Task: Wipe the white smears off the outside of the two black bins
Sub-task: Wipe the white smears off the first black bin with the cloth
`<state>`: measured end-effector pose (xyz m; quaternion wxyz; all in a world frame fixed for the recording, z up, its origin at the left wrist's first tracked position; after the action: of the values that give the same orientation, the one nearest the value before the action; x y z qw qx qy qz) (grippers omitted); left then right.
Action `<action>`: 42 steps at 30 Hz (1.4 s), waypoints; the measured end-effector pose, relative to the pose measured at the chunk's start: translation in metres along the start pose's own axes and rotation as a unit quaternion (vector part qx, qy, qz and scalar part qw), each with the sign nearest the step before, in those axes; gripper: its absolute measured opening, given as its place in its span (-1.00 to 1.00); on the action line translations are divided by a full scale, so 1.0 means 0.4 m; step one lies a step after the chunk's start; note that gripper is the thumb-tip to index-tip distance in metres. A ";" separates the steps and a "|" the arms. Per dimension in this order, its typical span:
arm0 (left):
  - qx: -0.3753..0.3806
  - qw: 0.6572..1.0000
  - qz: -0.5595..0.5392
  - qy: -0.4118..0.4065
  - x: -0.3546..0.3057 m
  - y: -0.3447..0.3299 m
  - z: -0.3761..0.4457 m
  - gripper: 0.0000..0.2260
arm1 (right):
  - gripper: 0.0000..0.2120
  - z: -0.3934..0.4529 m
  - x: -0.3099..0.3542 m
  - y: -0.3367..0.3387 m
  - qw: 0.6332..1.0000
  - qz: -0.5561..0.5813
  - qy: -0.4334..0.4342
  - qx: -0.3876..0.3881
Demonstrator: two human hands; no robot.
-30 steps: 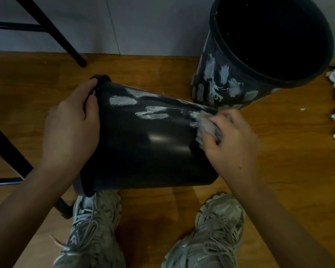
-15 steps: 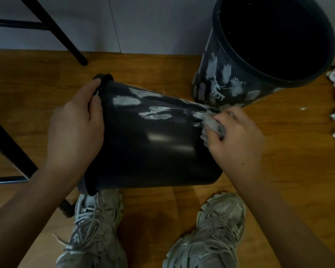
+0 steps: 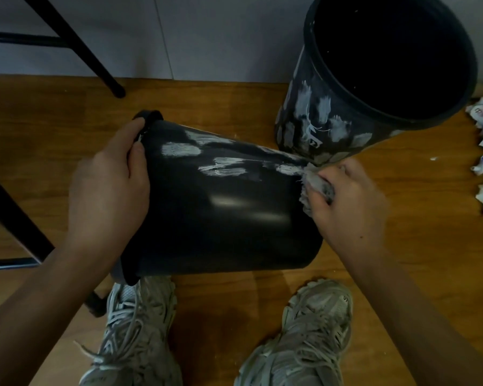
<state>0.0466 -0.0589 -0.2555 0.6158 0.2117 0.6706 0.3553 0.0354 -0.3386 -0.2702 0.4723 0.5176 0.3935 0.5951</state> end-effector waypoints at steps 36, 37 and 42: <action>-0.022 1.000 -0.014 -0.011 0.012 -0.008 -0.011 -0.67 | -0.78 -0.029 0.025 -0.022 0.997 0.032 0.000 -0.073; -0.023 1.000 -0.014 -0.008 0.015 -0.010 -0.010 -0.67 | -0.77 -0.027 0.053 -0.023 0.997 0.035 0.021 -0.063; -0.027 0.999 -0.024 -0.002 0.022 -0.012 -0.009 -0.67 | -0.73 -0.071 0.115 -0.035 0.987 0.082 0.135 -0.041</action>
<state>0.0426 -0.0565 -0.2649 0.6309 0.1800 0.6643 0.3581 0.0087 -0.2900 -0.2768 0.3855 0.4428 0.3851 0.7120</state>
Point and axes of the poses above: each hand's wrist, its own z-axis towards the middle knuckle, its own y-axis out of the back of the hand, x = y × z, the point moved 1 cm from there along z, towards the middle knuckle
